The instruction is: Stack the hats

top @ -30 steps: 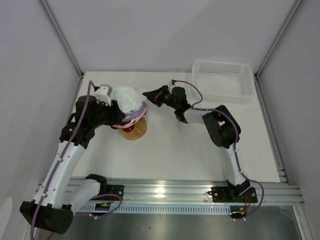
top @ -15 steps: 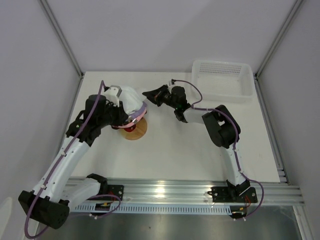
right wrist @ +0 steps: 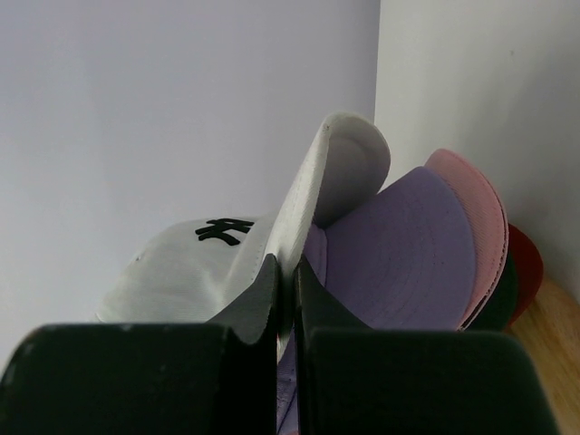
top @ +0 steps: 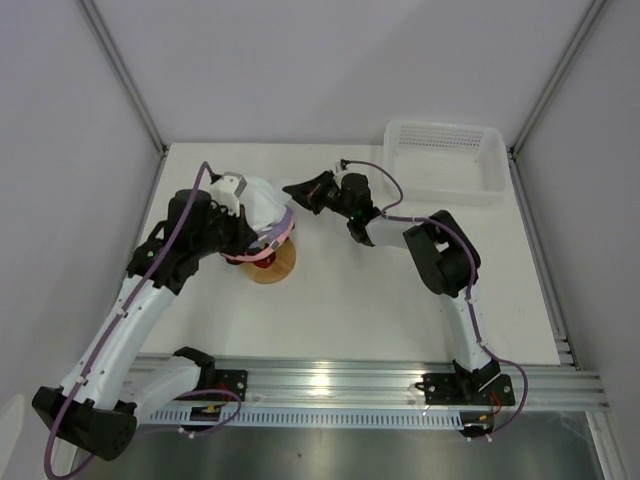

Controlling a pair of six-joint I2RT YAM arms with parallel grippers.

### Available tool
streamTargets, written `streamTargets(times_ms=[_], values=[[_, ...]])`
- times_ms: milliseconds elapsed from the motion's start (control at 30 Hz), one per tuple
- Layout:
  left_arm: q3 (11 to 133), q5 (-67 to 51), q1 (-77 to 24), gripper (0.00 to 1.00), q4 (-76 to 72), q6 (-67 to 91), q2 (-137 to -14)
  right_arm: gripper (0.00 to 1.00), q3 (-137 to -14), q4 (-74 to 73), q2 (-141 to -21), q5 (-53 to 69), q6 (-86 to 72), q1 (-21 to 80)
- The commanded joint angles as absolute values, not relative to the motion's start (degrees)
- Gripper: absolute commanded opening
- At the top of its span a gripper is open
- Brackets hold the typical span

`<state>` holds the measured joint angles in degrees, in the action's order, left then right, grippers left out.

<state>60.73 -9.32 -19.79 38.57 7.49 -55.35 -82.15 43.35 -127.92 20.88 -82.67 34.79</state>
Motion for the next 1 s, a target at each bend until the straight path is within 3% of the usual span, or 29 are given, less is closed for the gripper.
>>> streamTargets(times_ms=[0, 333, 567, 967], values=[[64.9, -21.7, -20.4, 0.01, 38.4, 10.0, -54.7, 0.00, -80.5, 38.2, -128.5, 20.6, -76.4, 36.2], [62.0, -35.8, -20.4, 0.01, 37.5, 11.6, -57.2, 0.00, -79.0, 37.2, -126.7, 19.1, -74.4, 36.3], [55.4, -38.1, -20.5, 0.01, 43.1, 9.1, -58.7, 0.00, -77.3, 36.7, -127.9, 17.6, -73.4, 36.2], [51.1, -25.5, -23.9, 0.01, 44.2, 12.0, -66.9, 0.00, -77.4, 37.2, -129.7, 15.7, -69.9, 36.3]])
